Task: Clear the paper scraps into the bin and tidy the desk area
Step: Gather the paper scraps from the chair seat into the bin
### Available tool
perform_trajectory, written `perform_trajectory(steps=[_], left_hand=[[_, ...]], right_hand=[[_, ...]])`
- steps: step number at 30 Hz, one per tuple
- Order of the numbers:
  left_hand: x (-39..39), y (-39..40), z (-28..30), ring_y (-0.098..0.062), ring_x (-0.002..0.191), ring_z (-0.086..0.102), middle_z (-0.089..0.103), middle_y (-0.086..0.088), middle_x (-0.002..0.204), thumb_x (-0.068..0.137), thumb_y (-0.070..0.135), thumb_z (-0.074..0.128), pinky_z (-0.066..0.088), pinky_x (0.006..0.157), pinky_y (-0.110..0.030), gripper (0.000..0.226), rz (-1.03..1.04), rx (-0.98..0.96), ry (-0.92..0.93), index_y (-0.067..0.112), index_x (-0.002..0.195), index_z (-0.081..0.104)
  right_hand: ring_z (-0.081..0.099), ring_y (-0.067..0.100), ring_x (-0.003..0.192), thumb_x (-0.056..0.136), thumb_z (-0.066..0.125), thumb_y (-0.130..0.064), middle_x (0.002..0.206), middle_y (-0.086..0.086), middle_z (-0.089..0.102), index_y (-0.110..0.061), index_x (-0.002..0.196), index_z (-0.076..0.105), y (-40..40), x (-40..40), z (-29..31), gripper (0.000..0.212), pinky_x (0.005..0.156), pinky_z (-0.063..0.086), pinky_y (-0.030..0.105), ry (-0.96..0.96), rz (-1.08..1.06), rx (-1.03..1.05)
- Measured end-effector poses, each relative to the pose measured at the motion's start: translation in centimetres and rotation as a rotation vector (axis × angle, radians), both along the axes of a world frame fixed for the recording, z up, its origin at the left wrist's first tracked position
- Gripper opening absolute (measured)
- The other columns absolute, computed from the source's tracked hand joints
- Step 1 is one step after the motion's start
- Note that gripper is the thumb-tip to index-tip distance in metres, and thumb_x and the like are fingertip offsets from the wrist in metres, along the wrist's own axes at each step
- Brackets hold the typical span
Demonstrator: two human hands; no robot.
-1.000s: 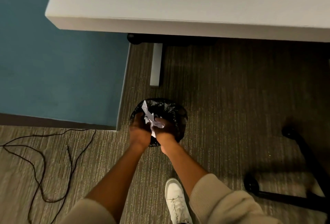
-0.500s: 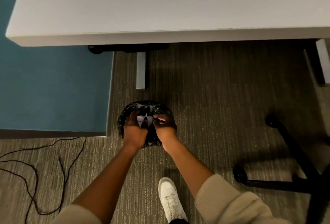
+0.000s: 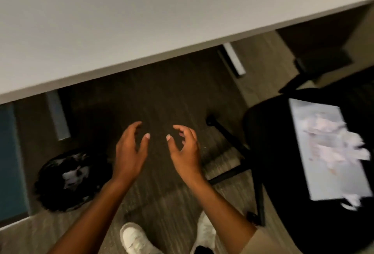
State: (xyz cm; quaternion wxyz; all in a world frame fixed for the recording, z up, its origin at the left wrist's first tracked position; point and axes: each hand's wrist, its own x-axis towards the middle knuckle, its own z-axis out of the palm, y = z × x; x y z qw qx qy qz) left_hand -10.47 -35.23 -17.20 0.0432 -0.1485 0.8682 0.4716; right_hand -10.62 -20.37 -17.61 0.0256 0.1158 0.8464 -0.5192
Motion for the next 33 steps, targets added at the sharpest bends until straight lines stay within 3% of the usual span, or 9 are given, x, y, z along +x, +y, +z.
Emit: perform_trajectory(steps=[6,8,10,14,18,22,26,29,33], left_hand=[[-3.3,12.3,3.3,-0.023,0.125,0.053,0.055,-0.008,0.133,0.097,0.025,0.056,0.05,0.1,-0.054,0.043,-0.289,-0.041,0.087,0.015,0.138,0.049],[-3.9,16.1,3.6,-0.022,0.125,0.05,0.053,-0.006,0.134,0.097,0.028,0.054,0.05,0.099,-0.051,0.044,-0.398,-0.048,0.112,0.017,0.139,0.047],[-4.2,20.0,3.8,-0.02,0.126,0.046,0.05,-0.002,0.135,0.098,0.031,0.052,0.049,0.1,-0.045,0.043,-0.493,-0.061,0.13,0.021,0.139,0.046],[-4.1,27.1,3.5,-0.02,0.132,0.04,0.046,-0.003,0.14,0.097,0.03,0.054,0.044,0.106,-0.043,0.041,-0.66,-0.096,0.191,0.019,0.136,0.049],[-3.6,34.0,2.8,-0.026,0.142,0.032,0.038,-0.011,0.151,0.096,0.027,0.058,0.042,0.11,-0.048,0.044,-0.806,-0.109,0.219,0.013,0.137,0.05],[-3.0,40.1,2.0,-0.031,0.144,0.029,0.031,-0.016,0.156,0.093,0.028,0.063,0.036,0.115,-0.05,0.05,-0.946,-0.152,0.251,0.01,0.138,0.05],[-2.8,44.8,1.0,-0.033,0.149,0.022,0.02,-0.013,0.162,0.093,0.037,0.061,0.035,0.116,-0.053,0.057,-1.07,-0.238,0.274,0.016,0.144,0.044],[-2.7,48.5,0.0,-0.037,0.151,0.019,0.016,-0.014,0.164,0.091,0.036,0.064,0.033,0.115,-0.056,0.063,-1.16,-0.26,0.304,0.017,0.147,0.042],[-2.4,52.4,-1.1,-0.039,0.152,0.014,0.012,-0.013,0.165,0.09,0.044,0.062,0.031,0.115,-0.059,0.068,-1.254,-0.312,0.306,0.021,0.15,0.039]], right_hand=[[0.053,0.006,0.117,0.086,0.069,-0.022,0.126,-0.004,0.053,-0.019,0.118,0.061,16.0,1.9,3.3,0.033,0.1,0.039,0.012,0.148,-0.216,0.173],[0.052,0.011,0.121,0.085,0.07,-0.021,0.127,0.002,0.053,-0.015,0.119,0.062,21.1,3.1,3.5,0.035,0.105,0.039,0.019,0.169,-0.312,0.257],[0.048,0.015,0.127,0.085,0.07,-0.023,0.132,0.003,0.05,-0.016,0.122,0.059,25.7,4.7,3.3,0.039,0.108,0.039,0.027,0.138,-0.396,0.317],[0.035,0.019,0.137,0.086,0.069,-0.03,0.144,0.0,0.038,-0.023,0.13,0.051,33.2,8.7,2.0,0.049,0.11,0.033,0.028,0.05,-0.549,0.435],[0.033,0.03,0.134,0.087,0.067,-0.038,0.151,0.006,0.027,-0.024,0.139,0.044,40.1,12.5,0.7,0.058,0.103,0.041,0.054,-0.11,-0.749,0.544],[0.033,0.034,0.131,0.088,0.065,-0.042,0.154,0.007,0.023,-0.03,0.146,0.036,44.6,15.3,-0.4,0.066,0.098,0.046,0.053,-0.257,-0.794,0.589],[0.039,0.03,0.124,0.091,0.061,-0.042,0.148,0.003,0.037,-0.032,0.139,0.048,46.1,16.3,-1.4,0.052,0.094,0.046,0.047,-0.332,-0.713,0.67],[0.046,0.026,0.11,0.09,0.067,-0.026,0.131,0.002,0.052,-0.025,0.115,0.068,47.1,17.0,-2.0,0.025,0.084,0.052,0.045,-0.229,-0.719,0.654],[0.053,0.023,0.103,0.086,0.07,-0.012,0.114,0.0,0.056,-0.017,0.097,0.072,48.3,17.6,-2.4,0.012,0.079,0.053,0.03,-0.103,-0.761,0.545]])
